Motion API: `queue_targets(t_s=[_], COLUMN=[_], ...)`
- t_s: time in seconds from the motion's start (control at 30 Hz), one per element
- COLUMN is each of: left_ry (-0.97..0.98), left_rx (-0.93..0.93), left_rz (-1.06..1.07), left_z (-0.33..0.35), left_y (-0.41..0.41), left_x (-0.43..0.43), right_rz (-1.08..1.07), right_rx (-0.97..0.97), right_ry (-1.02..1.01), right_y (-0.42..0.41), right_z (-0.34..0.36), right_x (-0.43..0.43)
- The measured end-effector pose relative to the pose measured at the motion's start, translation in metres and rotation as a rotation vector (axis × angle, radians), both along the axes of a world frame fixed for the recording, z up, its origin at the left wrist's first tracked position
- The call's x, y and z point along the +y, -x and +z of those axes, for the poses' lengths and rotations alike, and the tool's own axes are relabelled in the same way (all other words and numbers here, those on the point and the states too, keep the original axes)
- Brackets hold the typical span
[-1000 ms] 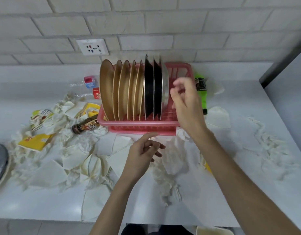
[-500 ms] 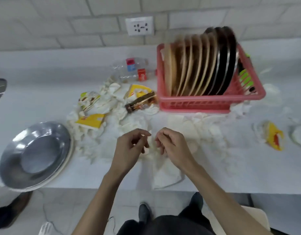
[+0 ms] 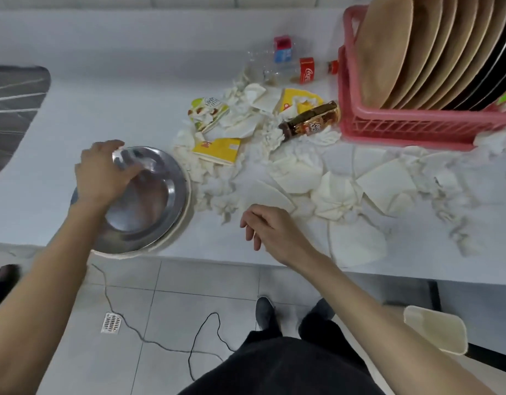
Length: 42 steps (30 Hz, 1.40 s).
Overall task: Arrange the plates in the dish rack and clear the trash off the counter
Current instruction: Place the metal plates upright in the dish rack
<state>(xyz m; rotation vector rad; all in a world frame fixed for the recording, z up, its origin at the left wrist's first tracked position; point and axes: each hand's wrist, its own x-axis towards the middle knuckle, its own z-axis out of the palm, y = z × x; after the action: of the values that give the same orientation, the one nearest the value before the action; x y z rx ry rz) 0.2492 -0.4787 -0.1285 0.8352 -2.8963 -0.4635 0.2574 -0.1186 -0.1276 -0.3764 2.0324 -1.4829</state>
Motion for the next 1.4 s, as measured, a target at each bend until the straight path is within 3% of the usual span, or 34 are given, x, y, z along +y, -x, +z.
queue_targets(t_s=[0.07, 0.17, 0.57, 0.9, 1.1, 1.4], left_ry=[0.031, -0.119, -0.193, -0.28, -0.468, -0.818], left_rx=[-0.069, -0.031, 0.198, 0.468, 0.507, 0.543], left_rz=[0.095, 0.191, 0.209, 0.082, -0.025, -0.031], left_z=[-0.012, -0.025, -0.023, 0.047, 0.079, 0.051], left_y=[-0.016, -0.03, -0.043, -0.035, -0.025, 0.014], left_x=[-0.018, -0.028, -0.028, -0.025, 0.014, 0.107], right_rz=[0.004, -0.003, 0.009, -0.019, -0.038, -0.318], right_rx=[-0.01, -0.023, -0.066, -0.023, -0.054, -0.06], right_ry=[-0.009, -0.017, -0.014, -0.017, -0.034, 0.336], right_y=[-0.003, -0.008, -0.013, 0.0, 0.009, 0.013], right_z=[0.001, 0.0, -0.005, 0.005, 0.011, 0.04], right_x=[-0.007, -0.013, -0.024, -0.022, -0.025, 0.011])
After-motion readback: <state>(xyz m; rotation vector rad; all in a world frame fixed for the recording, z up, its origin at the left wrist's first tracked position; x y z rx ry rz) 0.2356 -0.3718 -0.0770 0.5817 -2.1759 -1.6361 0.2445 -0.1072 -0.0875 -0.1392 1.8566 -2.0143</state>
